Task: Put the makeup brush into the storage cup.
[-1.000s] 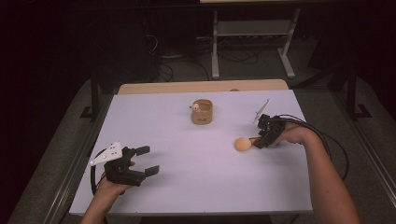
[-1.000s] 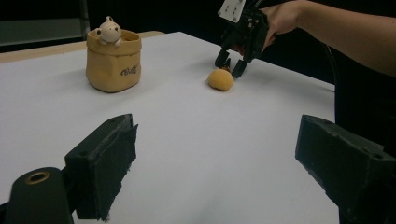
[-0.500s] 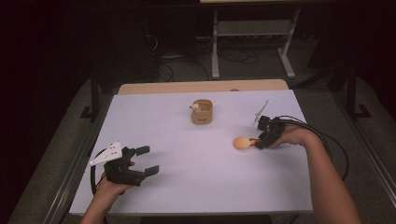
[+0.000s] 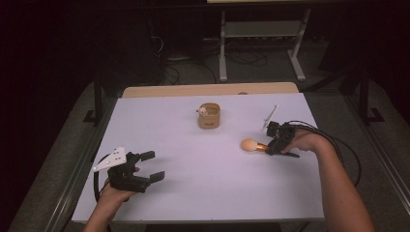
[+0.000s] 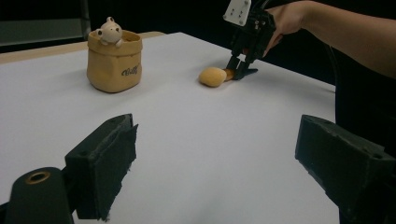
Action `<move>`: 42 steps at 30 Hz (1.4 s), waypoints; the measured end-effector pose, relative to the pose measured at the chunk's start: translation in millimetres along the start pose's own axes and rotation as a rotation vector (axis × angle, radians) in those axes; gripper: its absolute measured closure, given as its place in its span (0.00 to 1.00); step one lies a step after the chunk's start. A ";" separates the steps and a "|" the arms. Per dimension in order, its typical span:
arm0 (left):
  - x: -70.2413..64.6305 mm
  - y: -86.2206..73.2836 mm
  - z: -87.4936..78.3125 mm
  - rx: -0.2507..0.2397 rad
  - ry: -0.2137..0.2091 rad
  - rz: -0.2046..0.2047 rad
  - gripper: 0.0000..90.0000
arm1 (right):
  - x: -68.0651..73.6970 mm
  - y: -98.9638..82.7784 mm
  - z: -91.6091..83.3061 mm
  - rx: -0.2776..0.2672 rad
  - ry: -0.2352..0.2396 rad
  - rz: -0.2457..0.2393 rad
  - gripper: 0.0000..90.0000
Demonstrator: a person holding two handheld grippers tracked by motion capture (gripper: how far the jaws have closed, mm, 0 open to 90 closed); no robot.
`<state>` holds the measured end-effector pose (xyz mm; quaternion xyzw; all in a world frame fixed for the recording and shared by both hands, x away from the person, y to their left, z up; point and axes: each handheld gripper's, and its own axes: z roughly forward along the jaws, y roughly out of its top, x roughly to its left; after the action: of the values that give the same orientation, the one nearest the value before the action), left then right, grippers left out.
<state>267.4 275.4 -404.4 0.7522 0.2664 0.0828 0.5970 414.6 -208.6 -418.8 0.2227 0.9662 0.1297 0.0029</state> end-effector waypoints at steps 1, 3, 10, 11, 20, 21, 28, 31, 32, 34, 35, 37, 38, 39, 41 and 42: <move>0.0 0.0 0.0 0.000 0.000 0.000 0.13 | 0.4 0.1 0.2 -0.001 0.002 -0.001 0.78; 0.0 0.0 0.0 -0.001 0.000 -0.001 0.13 | 0.8 0.1 0.5 0.001 -0.001 -0.001 0.78; -0.4 -0.1 0.3 0.001 -0.003 -0.004 0.13 | 1.6 -0.1 0.6 -0.003 -0.004 -0.002 0.77; -0.5 -0.1 0.4 0.001 -0.003 -0.005 0.13 | 1.8 0.2 0.5 -0.002 -0.006 -0.004 0.75; -0.3 -0.1 0.3 0.001 -0.005 -0.003 0.13 | 5.2 12.6 -0.3 -0.003 -0.017 -0.045 0.67; -0.2 -0.2 0.3 -0.002 -0.004 -0.005 0.13 | 5.4 14.1 -0.2 0.000 -0.017 -0.049 0.66; 0.1 -0.3 0.2 -0.002 -0.005 -0.003 0.13 | 7.1 24.5 3.6 0.012 -0.017 -0.067 0.65; -0.1 -0.3 0.2 -0.003 -0.005 -0.006 0.13 | 7.4 28.1 4.5 0.017 -0.012 -0.071 0.65; 0.0 -0.3 0.1 -0.003 -0.005 -0.005 0.13 | 7.4 28.7 4.6 0.017 -0.014 -0.069 0.65; 0.1 -0.4 0.2 -0.002 -0.005 -0.006 0.13 | 7.4 29.6 5.6 0.024 -0.013 -0.069 0.65; 0.1 -0.4 0.3 -0.003 -0.006 -0.008 0.13 | 7.2 29.8 6.2 0.025 -0.012 -0.068 0.65; 0.0 -0.6 0.4 -0.003 -0.007 -0.010 0.13 | 7.2 30.3 7.6 0.025 -0.008 -0.067 0.65; 0.0 -0.5 0.3 -0.002 -0.007 -0.006 0.13 | 7.2 30.8 8.4 0.027 -0.010 -0.068 0.65; 0.0 -0.3 0.1 0.000 -0.006 -0.003 0.13 | 7.3 31.4 9.5 0.026 -0.009 -0.069 0.65; -0.1 -0.3 0.1 0.000 -0.006 -0.004 0.13 | 7.7 32.7 10.4 0.031 -0.013 -0.069 0.65; -0.1 -0.3 0.1 0.000 -0.006 -0.003 0.13 | 8.0 33.1 10.3 0.030 -0.013 -0.069 0.65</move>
<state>267.3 275.4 -404.7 0.7521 0.2655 0.0795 0.5979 422.3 -173.9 -420.0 0.1901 0.9751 0.1137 0.0101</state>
